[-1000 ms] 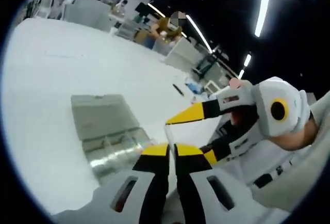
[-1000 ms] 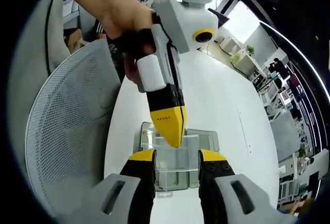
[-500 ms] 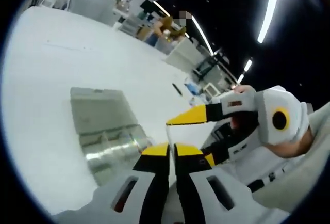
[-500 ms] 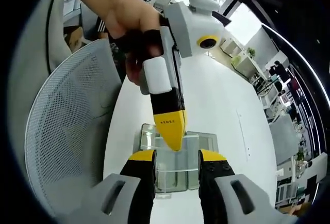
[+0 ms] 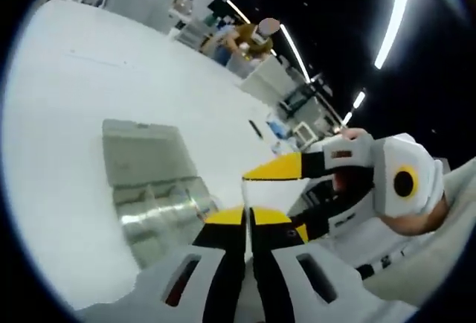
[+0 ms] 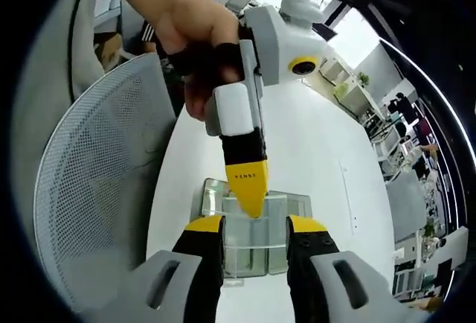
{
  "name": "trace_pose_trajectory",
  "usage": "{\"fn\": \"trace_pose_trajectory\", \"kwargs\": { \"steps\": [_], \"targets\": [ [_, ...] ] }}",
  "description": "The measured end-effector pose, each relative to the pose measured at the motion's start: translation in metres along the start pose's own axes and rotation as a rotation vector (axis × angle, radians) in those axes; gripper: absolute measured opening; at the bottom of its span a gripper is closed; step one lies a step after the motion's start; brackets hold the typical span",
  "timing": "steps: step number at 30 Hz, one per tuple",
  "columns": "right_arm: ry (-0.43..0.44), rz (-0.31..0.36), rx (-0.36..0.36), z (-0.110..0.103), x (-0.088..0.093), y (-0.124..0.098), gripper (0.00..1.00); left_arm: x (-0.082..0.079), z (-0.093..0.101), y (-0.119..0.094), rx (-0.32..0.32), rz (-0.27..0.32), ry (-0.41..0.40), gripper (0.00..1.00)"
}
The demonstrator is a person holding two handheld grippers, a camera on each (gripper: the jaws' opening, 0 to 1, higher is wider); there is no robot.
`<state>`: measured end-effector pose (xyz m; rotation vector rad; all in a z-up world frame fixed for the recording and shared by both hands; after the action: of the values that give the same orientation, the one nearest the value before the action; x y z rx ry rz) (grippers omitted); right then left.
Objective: Insert the divider into the dual guide fixture by aligning both edges with the guide slots and pushing it downward to the bottom, including one-sided entry, uneven engagement, binding, and posture correction.
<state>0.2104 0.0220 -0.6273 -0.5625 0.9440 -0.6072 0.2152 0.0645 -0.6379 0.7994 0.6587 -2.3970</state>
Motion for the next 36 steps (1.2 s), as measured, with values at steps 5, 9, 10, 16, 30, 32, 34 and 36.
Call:
{"fn": "trace_pose_trajectory", "kwargs": {
  "steps": [5,9,10,16,30,32,34,36],
  "targets": [
    [0.007,-0.001,-0.002,0.002,0.000,-0.002,0.26,0.000,-0.002,-0.002,0.004,0.011,0.005,0.00],
    [0.006,0.005,-0.002,0.004,-0.001,-0.004,0.26,-0.001,-0.004,-0.003,0.003,0.018,0.008,0.00],
    [0.020,0.010,-0.005,0.005,-0.001,-0.005,0.26,-0.001,-0.004,-0.003,0.004,0.021,0.009,0.00],
    [0.060,0.014,-0.020,0.010,0.002,-0.008,0.23,-0.002,-0.004,-0.005,0.020,0.037,0.069,0.00],
    [0.090,0.026,-0.103,0.018,0.009,-0.013,0.14,0.001,-0.003,-0.005,0.050,0.039,0.201,0.00],
    [0.092,0.026,-0.113,0.018,0.010,-0.013,0.13,0.002,-0.003,-0.005,0.054,0.035,0.224,0.00],
    [0.101,0.032,-0.123,0.020,0.010,-0.013,0.13,0.003,-0.003,-0.005,0.057,0.028,0.250,0.00],
    [0.104,0.035,-0.139,0.020,0.010,-0.013,0.12,0.003,-0.003,-0.005,0.057,0.027,0.264,0.00]
  ]
}}
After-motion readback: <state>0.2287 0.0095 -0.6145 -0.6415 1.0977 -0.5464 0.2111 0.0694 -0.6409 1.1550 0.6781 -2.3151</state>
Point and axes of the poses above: the point that each gripper's makers call its tool centre point, and the gripper's own axes: y roughly forward along the fingers, z roughly to its right, x roughly out of its underside, the point moved 3 cm from there along -y, roughly backward along the fingers, and after that the axes turned 7 degrees about z, right-handed, at the moved point
